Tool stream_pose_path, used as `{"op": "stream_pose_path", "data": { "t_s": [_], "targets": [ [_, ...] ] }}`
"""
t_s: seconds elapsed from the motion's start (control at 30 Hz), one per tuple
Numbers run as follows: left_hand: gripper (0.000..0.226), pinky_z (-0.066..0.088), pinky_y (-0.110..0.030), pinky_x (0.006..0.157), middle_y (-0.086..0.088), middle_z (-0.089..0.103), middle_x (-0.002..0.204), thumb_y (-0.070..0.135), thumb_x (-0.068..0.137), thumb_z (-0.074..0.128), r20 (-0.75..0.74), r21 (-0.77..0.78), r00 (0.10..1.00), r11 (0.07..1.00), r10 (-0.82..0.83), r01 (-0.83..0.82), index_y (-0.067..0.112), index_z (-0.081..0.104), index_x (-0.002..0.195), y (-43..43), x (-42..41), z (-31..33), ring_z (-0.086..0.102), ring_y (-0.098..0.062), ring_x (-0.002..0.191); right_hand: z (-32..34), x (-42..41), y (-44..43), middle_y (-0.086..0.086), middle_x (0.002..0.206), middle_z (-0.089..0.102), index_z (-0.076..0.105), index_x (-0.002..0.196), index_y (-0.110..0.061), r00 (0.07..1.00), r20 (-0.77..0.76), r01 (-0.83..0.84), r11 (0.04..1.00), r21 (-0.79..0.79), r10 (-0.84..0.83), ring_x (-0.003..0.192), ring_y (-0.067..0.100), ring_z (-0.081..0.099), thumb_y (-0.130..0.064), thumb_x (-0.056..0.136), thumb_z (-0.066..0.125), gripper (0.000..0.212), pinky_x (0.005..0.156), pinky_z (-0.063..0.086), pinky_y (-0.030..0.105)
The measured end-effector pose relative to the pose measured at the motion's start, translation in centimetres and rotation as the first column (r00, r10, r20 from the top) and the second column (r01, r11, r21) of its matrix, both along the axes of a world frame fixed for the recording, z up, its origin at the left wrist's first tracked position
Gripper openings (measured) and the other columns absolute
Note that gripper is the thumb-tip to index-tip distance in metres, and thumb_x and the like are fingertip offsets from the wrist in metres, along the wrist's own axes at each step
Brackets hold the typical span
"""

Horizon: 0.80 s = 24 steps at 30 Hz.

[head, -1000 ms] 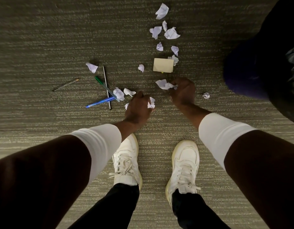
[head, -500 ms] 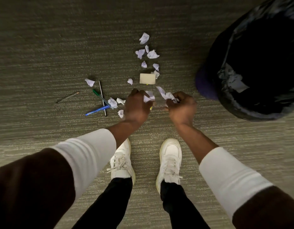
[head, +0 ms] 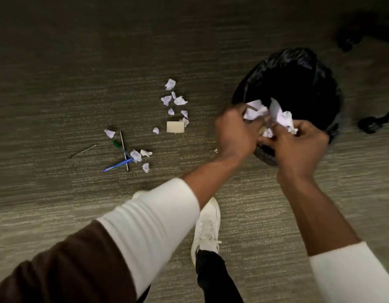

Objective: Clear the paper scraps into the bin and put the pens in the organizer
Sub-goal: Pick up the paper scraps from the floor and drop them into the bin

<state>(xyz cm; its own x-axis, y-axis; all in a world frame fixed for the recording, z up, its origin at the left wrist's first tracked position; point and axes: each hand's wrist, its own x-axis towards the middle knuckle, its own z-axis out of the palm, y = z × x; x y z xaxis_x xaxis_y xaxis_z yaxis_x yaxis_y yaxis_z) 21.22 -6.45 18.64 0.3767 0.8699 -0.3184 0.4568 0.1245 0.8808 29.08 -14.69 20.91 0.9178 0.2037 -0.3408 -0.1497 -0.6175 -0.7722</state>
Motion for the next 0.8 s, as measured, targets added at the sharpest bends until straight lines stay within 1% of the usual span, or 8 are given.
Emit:
{"op": "stream_pose_path", "data": {
  "t_s": [0.1,0.2,0.27,0.37,0.47,0.57,0.7,0.8],
  "targets": [
    [0.022,0.059,-0.031,0.07,-0.005,0.081,0.09,0.03,0.084,0.086,-0.053,0.038,0.999,0.999,-0.011,0.013,0.013,0.081,0.097,-1.5,3.4,0.5,0.076,-0.022,0.081,-1.2,4.0,-1.3,-0.001,0.077,0.08,0.079,0.083,-0.022,0.997,0.074,-0.027,0.996,-0.083,0.033,0.071,0.022,0.08,-0.049,0.065,0.088,0.034,0.07,0.067,0.052],
    [0.019,0.06,-0.035,0.085,-0.01,0.08,0.108,0.02,0.087,0.082,-0.059,0.038,0.998,0.999,-0.033,0.035,0.009,0.079,0.103,-2.2,5.2,0.3,0.076,-0.028,0.102,-1.7,5.6,-1.4,0.005,0.08,0.08,0.073,0.074,-0.017,0.997,-0.078,-0.026,0.996,-0.083,0.02,0.068,0.023,0.081,-0.031,0.071,0.089,0.021,0.069,0.068,0.049],
    [0.023,0.058,-0.032,0.094,-0.008,0.078,0.12,0.018,0.09,0.079,-0.079,0.013,0.994,0.997,-0.076,0.077,0.01,0.077,0.112,-2.4,5.7,-0.2,0.072,-0.026,0.113,-1.9,6.1,-1.1,0.006,0.09,0.08,0.073,0.088,-0.012,0.997,-0.07,-0.039,0.99,-0.136,0.03,0.077,0.022,0.081,-0.032,0.074,0.084,0.027,0.076,0.068,0.047],
    [0.025,0.061,-0.034,0.085,-0.005,0.08,0.104,0.018,0.092,0.074,-0.076,0.031,0.99,0.992,-0.118,0.121,0.016,0.078,0.116,-2.7,4.9,-0.5,0.076,-0.024,0.097,-1.4,5.7,-1.1,0.006,0.113,0.077,0.069,0.123,-0.011,0.982,0.116,-0.105,0.946,-0.308,0.146,0.103,0.023,0.075,-0.041,0.086,0.075,0.049,0.091,0.06,0.036],
    [0.017,0.062,-0.035,0.079,0.004,0.081,0.096,0.018,0.09,0.068,-0.062,0.034,0.989,0.99,-0.132,0.134,0.023,0.08,0.102,-2.8,2.6,-0.9,0.076,-0.019,0.089,-0.5,3.4,-0.9,-0.001,0.098,0.077,0.075,0.115,-0.014,0.946,0.179,-0.218,0.94,-0.261,0.269,0.093,0.016,0.075,-0.033,0.091,0.072,0.031,0.084,0.058,0.029],
    [0.015,0.062,-0.037,0.077,0.003,0.081,0.092,0.023,0.089,0.068,-0.101,0.039,0.989,0.993,-0.106,0.111,0.024,0.079,0.098,-2.4,-0.8,-1.9,0.076,-0.022,0.085,-1.1,0.1,-1.0,-0.001,0.088,0.079,0.077,0.103,-0.013,0.906,0.225,-0.338,0.932,-0.131,0.36,0.079,0.012,0.076,-0.022,0.09,0.072,0.017,0.076,0.063,0.032],
    [0.013,0.062,-0.038,0.071,0.003,0.08,0.088,0.026,0.088,0.067,-0.211,0.041,0.974,0.995,-0.083,0.094,0.024,0.076,0.097,-1.7,-6.5,-4.5,0.075,-0.022,0.079,-3.7,-5.0,-0.7,0.0,0.086,0.078,0.076,0.1,-0.011,0.846,0.181,-0.505,0.862,-0.034,0.502,0.075,0.014,0.075,-0.016,0.094,0.075,0.007,0.07,0.064,0.035],
    [0.012,0.063,-0.037,0.073,0.001,0.081,0.091,0.019,0.089,0.067,-0.345,0.034,0.93,0.989,-0.126,0.146,0.022,0.075,0.096,-1.2,-11.2,-7.0,0.076,-0.024,0.08,-7.4,-7.8,-0.5,-0.001,0.086,0.079,0.076,0.097,-0.012,0.771,0.109,-0.621,0.779,-0.091,0.628,0.074,0.015,0.075,-0.012,0.091,0.074,0.006,0.07,0.065,0.04]
  ]
}}
